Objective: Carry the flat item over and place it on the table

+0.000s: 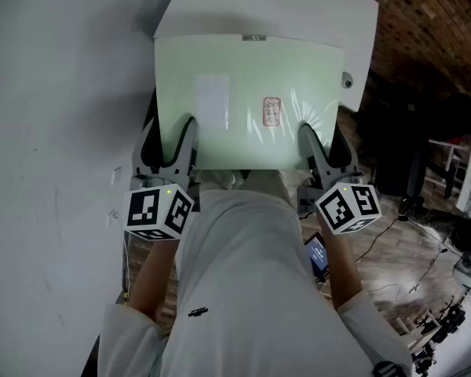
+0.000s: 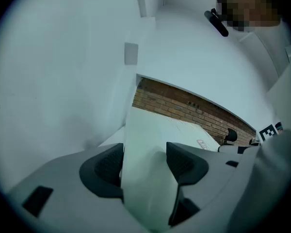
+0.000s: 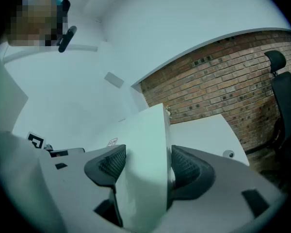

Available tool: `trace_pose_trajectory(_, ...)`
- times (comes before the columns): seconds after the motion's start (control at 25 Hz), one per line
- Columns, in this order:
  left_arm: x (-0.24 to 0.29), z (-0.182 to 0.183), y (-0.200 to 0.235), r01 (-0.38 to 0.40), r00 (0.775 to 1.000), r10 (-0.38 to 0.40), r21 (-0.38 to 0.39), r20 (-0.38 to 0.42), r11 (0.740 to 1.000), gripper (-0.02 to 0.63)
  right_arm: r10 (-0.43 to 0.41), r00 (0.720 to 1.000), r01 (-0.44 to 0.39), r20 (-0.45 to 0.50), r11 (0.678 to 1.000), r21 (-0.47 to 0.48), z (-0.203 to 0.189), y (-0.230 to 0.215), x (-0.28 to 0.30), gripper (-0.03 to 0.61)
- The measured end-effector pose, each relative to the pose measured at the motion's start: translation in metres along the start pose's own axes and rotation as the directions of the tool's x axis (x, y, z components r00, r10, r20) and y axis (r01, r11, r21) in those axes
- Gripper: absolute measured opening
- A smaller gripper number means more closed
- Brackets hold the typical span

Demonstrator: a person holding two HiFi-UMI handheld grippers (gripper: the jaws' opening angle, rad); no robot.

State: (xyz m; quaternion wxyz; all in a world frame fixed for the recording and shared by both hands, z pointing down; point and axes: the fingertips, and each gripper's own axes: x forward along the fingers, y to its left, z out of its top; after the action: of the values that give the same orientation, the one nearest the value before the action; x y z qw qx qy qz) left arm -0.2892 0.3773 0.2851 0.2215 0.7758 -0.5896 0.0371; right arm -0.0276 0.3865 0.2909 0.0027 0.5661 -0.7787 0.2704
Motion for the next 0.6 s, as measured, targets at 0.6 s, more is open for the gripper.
trace_pose_trajectory(0.6,-0.091,-0.057,-0.151,-0.064,0.998,0.064,-0.004,0.002,0.998,0.285,0.046,0.999,-0.046,-0.009,0.999,0.000,0.004,-0.076,-0.158,0.298)
